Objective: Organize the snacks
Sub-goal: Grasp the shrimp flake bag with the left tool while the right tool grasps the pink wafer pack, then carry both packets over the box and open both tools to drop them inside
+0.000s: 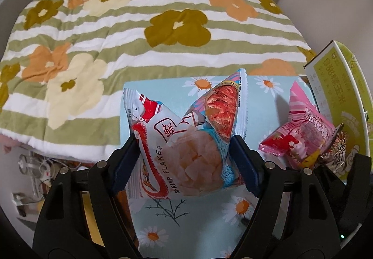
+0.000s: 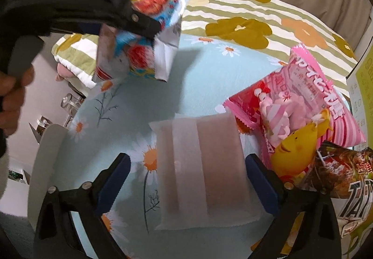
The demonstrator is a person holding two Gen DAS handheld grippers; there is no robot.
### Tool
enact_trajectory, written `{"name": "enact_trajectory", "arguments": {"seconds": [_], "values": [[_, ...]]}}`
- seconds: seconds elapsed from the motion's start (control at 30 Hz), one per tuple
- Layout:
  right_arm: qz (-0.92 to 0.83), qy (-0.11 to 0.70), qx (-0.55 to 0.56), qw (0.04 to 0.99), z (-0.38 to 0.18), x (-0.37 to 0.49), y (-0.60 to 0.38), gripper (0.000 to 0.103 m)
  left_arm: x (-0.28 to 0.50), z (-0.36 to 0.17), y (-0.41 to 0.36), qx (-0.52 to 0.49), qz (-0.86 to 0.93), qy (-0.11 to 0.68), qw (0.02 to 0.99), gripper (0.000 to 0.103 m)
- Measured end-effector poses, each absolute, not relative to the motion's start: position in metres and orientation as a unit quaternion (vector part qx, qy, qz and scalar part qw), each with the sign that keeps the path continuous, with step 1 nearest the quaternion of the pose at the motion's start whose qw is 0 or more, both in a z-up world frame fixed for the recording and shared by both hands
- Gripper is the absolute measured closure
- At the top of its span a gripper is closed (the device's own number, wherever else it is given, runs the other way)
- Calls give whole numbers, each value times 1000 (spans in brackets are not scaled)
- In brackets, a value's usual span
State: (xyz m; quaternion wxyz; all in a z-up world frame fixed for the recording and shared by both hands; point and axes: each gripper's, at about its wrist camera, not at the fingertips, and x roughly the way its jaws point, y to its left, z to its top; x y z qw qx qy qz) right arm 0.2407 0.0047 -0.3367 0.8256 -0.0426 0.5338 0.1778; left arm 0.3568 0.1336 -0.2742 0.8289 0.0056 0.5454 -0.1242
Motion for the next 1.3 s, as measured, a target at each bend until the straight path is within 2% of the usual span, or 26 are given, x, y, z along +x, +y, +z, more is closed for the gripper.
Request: {"name": "enact_trajectory", "arguments": {"seconds": [0.07, 0.13, 0.2, 0.47, 0.77, 1.1, 1.3], "values": [[174, 529, -55, 829, -336, 239, 5, 22, 356, -273, 134, 5, -125, 545, 829, 28], [158, 526, -74, 832, -336, 237, 5, 39, 353, -271, 135, 4, -126, 543, 830, 28], [157, 530, -59, 831, -335, 236, 0, 43, 349, -268, 136, 2, -128, 540, 832, 28], [150, 514, -28, 844, -309, 223, 1, 44, 331, -245, 140, -7, -140, 521, 842, 30], [109, 472, -6, 875, -236, 196, -16, 44, 311, -183, 129, -16, -180, 471, 863, 30], [44, 414, 41, 908, -150, 178, -118, 44, 295, -106, 49, -4, -226, 406, 885, 30], [25, 397, 35, 917, -124, 170, -196, 44, 283, -88, -24, -3, -240, 389, 889, 30]]}}
